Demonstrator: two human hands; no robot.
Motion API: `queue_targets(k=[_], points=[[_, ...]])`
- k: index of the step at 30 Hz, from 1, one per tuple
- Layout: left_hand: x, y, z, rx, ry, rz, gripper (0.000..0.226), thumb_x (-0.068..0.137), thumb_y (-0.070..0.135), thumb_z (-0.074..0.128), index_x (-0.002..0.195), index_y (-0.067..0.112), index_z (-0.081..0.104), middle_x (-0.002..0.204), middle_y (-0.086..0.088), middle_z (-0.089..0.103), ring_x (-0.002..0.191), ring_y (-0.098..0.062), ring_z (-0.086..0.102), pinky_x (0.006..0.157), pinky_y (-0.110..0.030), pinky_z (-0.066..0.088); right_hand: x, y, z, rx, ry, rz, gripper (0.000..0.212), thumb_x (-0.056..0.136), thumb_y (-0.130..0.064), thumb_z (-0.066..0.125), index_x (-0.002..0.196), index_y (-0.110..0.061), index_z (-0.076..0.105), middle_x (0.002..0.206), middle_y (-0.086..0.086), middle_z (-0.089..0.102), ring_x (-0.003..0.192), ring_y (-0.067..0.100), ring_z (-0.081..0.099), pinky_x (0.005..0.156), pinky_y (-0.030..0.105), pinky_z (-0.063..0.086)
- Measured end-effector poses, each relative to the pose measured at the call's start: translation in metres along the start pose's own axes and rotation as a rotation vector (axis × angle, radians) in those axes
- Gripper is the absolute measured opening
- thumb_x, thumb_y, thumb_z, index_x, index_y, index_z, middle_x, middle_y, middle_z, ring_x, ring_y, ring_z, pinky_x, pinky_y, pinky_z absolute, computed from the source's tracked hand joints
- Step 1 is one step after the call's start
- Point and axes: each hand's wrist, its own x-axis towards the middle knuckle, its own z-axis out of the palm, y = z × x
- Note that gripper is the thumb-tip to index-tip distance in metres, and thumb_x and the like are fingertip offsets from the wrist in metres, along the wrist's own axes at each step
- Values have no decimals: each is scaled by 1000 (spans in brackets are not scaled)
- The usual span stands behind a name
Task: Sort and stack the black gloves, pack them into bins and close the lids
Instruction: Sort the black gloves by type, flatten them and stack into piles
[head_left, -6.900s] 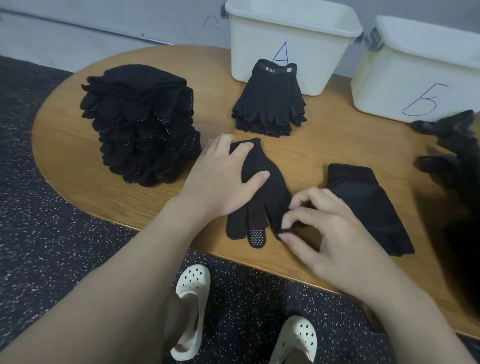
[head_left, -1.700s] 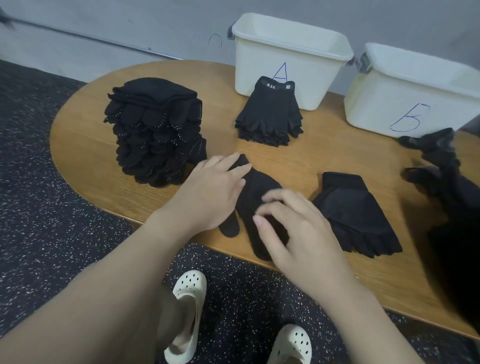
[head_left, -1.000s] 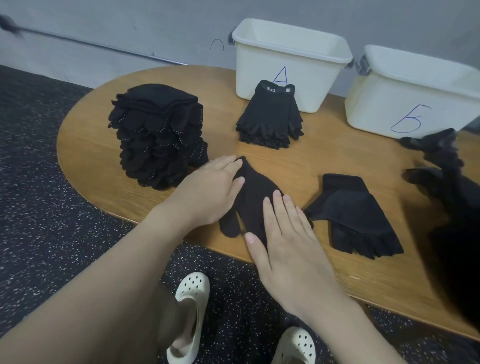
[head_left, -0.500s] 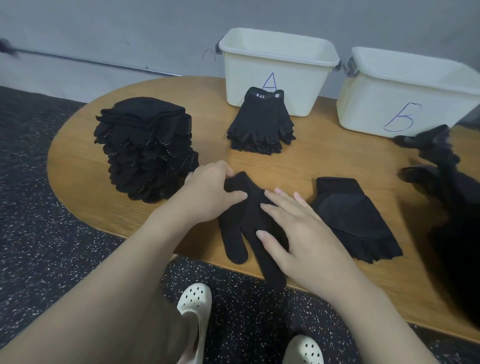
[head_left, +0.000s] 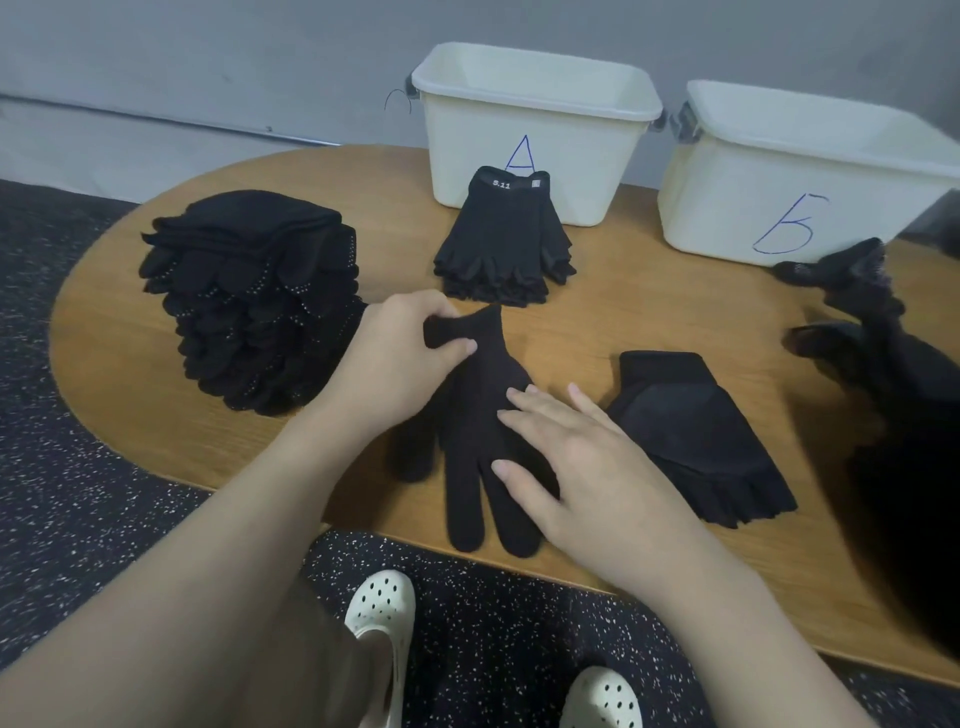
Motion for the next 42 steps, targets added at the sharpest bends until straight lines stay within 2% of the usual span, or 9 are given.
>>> queue_targets(k=[3, 8, 11, 15, 22, 32, 37, 40, 42], points=[[9, -1, 0, -50, 66, 32, 11, 90, 24, 79, 86, 28, 69, 73, 19, 64, 67, 6, 59, 62, -15, 46, 3, 3, -3, 1, -15, 2, 54, 106, -45, 45, 155, -21, 44, 165, -8, 33, 154, 0, 18, 125, 20, -2], [-5, -2, -5, -170, 118, 177, 11, 90, 20, 78, 100, 22, 76, 92, 12, 74, 84, -7, 70, 78, -29, 58, 6, 2, -4, 11, -57, -22, 58, 107, -47, 41, 159, -23, 36, 169, -9, 21, 155, -1, 9, 126, 21, -5], [-27, 4, -8, -179, 127, 297, 14, 91, 12, 77, 103, 20, 76, 95, 12, 75, 88, -3, 69, 77, -18, 53, 10, 3, -9, 56, 24, -11, 49, 105, -44, 48, 149, -22, 53, 162, -9, 39, 150, 0, 27, 125, 19, -1], [-48, 5, -6, -100, 101, 430, 20, 90, 7, 77, 108, 18, 77, 100, 8, 74, 95, -9, 70, 85, -32, 57, 12, 18, -19, 74, 131, 24, 30, 102, -26, 58, 128, -18, 69, 132, -10, 65, 124, 9, 57, 126, 26, 17], [-69, 6, 1, 12, 49, 577, 25, 87, 9, 81, 112, 11, 78, 113, 3, 76, 107, -11, 70, 92, -37, 58, 7, 35, -18, 125, 246, 84, 26, 98, -3, 58, 113, -15, 76, 118, -9, 72, 118, 13, 63, 122, 37, 32], [-82, 2, 10, 213, -144, 568, 25, 88, 27, 80, 111, 15, 77, 119, 4, 74, 113, -10, 66, 91, -40, 60, -3, 32, -14, 131, 205, 65, 24, 99, -5, 59, 113, -15, 76, 115, -9, 73, 110, 9, 65, 121, 26, 26], [-86, 6, 6, 192, -198, 487, 46, 92, 58, 61, 108, 19, 79, 122, 10, 73, 117, 0, 60, 99, -29, 53, -8, 34, -16, 159, 224, 66, 23, 100, -9, 59, 114, -15, 76, 116, -10, 72, 113, 10, 64, 121, 32, 33], [-84, 9, 6, 81, -60, 495, 29, 104, 34, 59, 106, 14, 79, 114, 7, 75, 112, -4, 64, 98, -28, 50, -11, 28, -17, 182, 236, 70, 26, 101, -16, 58, 124, -16, 71, 128, -9, 67, 124, 10, 59, 117, 37, 40], [-79, 8, 8, 127, 3, 463, 33, 107, 31, 51, 123, 13, 73, 130, 4, 69, 126, -9, 58, 109, -30, 44, -10, 20, -14, 167, 218, 70, 34, 104, -21, 53, 136, -17, 64, 143, -7, 60, 138, 9, 48, 122, 33, 32]])
